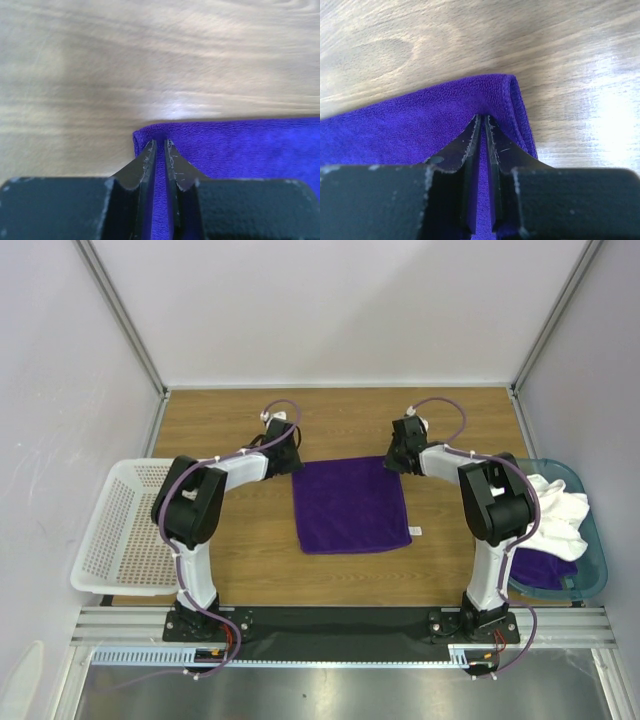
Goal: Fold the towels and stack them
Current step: Fold the towel
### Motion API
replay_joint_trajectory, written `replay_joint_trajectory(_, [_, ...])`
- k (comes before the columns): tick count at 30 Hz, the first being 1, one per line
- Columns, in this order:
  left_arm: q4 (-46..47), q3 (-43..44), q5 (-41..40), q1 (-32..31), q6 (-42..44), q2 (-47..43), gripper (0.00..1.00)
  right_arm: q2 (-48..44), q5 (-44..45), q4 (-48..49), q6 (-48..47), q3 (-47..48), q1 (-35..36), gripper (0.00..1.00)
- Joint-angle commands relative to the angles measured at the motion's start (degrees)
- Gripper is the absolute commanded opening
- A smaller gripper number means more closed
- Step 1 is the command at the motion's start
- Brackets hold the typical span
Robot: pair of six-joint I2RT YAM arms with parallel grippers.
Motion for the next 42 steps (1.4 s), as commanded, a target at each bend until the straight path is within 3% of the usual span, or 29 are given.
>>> replay_joint_trajectory(1, [4.9,2.7,4.3,0.7,2.5,0.3,0.18,-1.0,4.5,0.6,1.6,-2.8,-0.8,0.13])
replay_joint_trajectory(9, [8.2,7.4,9.6,0.7,9.5,-1.7,0.21,-6.2,7.0,-1.8,2.9,-7.1,-1.3,0.13])
replay_joint_trajectory(14, [6.2,2.7,11.4,-0.1,8.8,-10.6,0.24,-12.6,3.7,-2.9,0.9,-8.9,-1.5,0.17])
replay_joint_trajectory(17, [5.1,-4.2,10.4,-2.2,7.2,-18.3,0.29,-16.6,-2.0,-3.3,-1.2,-8.6,-1.6,0.27])
replay_joint_trajectory(19, [2.2,-10.4,8.2,-4.1,5.5,-23.0,0.45,-21.3,-4.6,-4.4,-2.0,-8.6,-1.6,0.45])
replay_joint_trajectory(21, [1.0,-16.6,4.9,-4.9,2.2,-29.7,0.51,-26.2,-4.5,-7.1,-2.3,-8.8,-1.5,0.62])
replay_joint_trajectory(24, [-0.6,-24.4,4.9,-5.5,-2.2,-37.7,0.57,-32.8,-4.3,-11.5,-1.0,-11.4,-1.6,0.76])
replay_joint_trajectory(31, [-3.3,-37.5,3.6,-8.8,-12.2,-49.8,0.61,-48.3,-4.6,-18.2,6.5,-26.1,-1.7,0.84])
replay_joint_trajectory(36, [-0.2,-43.3,3.3,-11.8,-19.2,-50.9,0.62,-56.0,-6.2,-20.2,10.7,-35.1,-1.7,0.84])
replay_joint_trajectory(42, [1.9,-44.5,1.4,-15.6,-25.2,-48.2,0.62,-60.1,-7.3,-22.3,13.1,-38.8,-1.6,0.84])
